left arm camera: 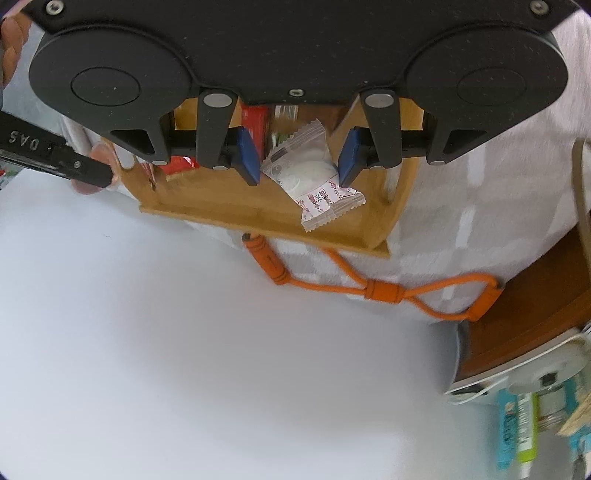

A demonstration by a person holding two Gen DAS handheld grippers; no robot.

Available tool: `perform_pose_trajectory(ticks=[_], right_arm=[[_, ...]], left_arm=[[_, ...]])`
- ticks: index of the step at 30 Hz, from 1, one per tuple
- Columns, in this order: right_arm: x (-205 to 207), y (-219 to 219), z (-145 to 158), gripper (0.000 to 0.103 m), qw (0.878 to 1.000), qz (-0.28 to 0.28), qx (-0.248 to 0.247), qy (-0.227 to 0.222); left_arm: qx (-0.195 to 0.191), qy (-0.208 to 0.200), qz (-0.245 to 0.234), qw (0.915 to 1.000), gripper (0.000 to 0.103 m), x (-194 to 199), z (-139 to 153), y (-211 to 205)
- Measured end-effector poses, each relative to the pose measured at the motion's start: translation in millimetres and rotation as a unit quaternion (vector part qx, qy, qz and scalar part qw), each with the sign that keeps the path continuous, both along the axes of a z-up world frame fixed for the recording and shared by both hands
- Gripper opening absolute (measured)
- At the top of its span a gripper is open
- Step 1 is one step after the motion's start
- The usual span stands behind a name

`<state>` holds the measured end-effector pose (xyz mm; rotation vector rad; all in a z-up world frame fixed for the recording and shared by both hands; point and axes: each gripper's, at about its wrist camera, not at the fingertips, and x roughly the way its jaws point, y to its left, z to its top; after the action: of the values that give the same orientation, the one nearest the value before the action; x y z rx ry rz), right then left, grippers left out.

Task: Organize snacks
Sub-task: 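Carry both snacks onto the bamboo tray and open both tools to release them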

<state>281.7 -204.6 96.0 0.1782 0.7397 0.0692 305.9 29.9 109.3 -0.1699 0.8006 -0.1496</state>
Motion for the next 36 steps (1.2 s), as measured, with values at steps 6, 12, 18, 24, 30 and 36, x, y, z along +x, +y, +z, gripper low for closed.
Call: perform_pose_trajectory(ticks=[6,12,18,24,30,36], right_arm=[[43.4,0.1,-16.7,0.039,1.000,-0.007,0.001,0.017],[75.0,-2.5,-43.8,0.039,1.000,-0.008,0.006,0.025],[95.3,6.4,-72.2,0.039,0.999,0.001,-0.005,0.035],[104.4,15.7,-89.8,0.039,0.999,0.007,-0.020,0.047],[105.8,16.1,-98.9,0.039,0.998,0.008,-0.025,0.056],[105.9,16.7,-104.2,0.039,0.998,0.011,-0.033,0.060]], left_arm=[[0.003,0.002,-0.021,0.9998,0.043,45.1,-19.6,-13.5],[0.007,0.022,-0.022,0.9995,0.043,78.1,-55.4,-24.2],[0.021,0.033,-0.022,0.9990,0.044,93.9,-83.4,-28.5],[0.032,0.041,-0.018,0.9985,0.044,100.0,-95.9,-28.0],[0.041,0.042,-0.021,0.9981,0.044,99.7,-99.7,-29.9],[0.049,0.037,-0.025,0.9978,0.044,97.9,-100.6,-33.4]])
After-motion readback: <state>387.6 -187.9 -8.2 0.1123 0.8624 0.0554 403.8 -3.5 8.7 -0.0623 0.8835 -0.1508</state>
